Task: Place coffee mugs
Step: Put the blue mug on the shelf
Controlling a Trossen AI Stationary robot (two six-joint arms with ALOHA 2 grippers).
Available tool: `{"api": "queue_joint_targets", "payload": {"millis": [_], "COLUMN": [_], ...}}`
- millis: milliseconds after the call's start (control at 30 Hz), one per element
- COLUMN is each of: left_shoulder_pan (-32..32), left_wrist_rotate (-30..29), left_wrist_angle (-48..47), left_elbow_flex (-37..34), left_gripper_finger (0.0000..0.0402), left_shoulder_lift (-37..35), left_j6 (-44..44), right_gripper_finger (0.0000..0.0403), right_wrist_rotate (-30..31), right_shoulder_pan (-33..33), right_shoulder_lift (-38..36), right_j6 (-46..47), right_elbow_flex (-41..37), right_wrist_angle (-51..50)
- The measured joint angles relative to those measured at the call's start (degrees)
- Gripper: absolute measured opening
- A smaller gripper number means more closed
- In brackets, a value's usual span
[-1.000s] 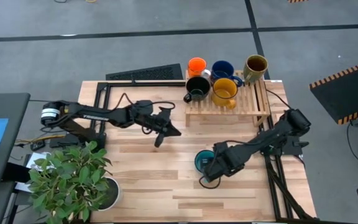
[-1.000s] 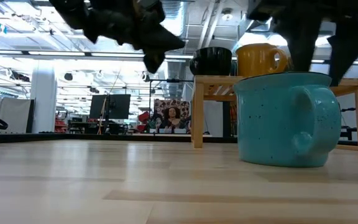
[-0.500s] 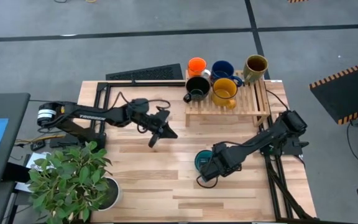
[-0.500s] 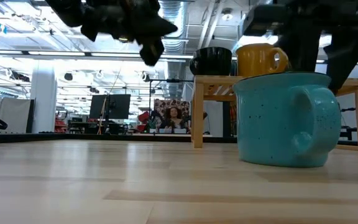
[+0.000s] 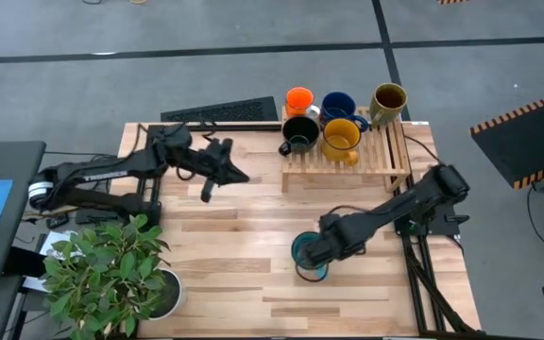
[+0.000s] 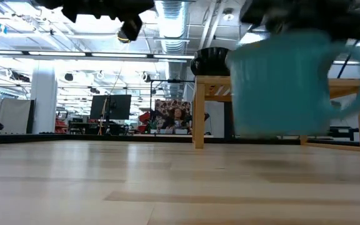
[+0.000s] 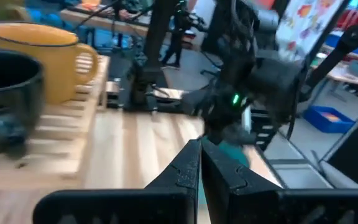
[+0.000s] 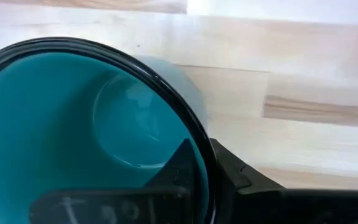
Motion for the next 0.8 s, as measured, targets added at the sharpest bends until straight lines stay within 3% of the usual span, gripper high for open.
{"api": "queue_joint_targets", "payload": {"millis": [300,567,800], "left_shoulder_pan": [3.92,4.07,4.05], "left_wrist_rotate": [-0.17,-4.11,-8.93], "left_wrist_angle": [-3.34,-3.28,-3.27], "left_elbow_flex": [-0.02,-0.02,-0.02], "left_gripper_finger": [0.0000,0.0000,0.0000], "left_shoulder_lift": [-4.00,-3.96,-3.96], "left_j6": [0.42,-1.16,-2.92], "right_gripper_finger": [0.0043,0.0043,0.0043], "right_wrist_rotate": [0.38,15.18,18.62], "right_shoulder_pan": [0.44,-2.52,-6.42], "right_shoulder_lift": [-20.67,-38.84,-48.35], "right_j6": [-6.12,-2.56,-6.64], "right_elbow_flex": [0.17,0.20,1.11], "right_wrist_angle": [-12.20,-25.69,-28.11]}}
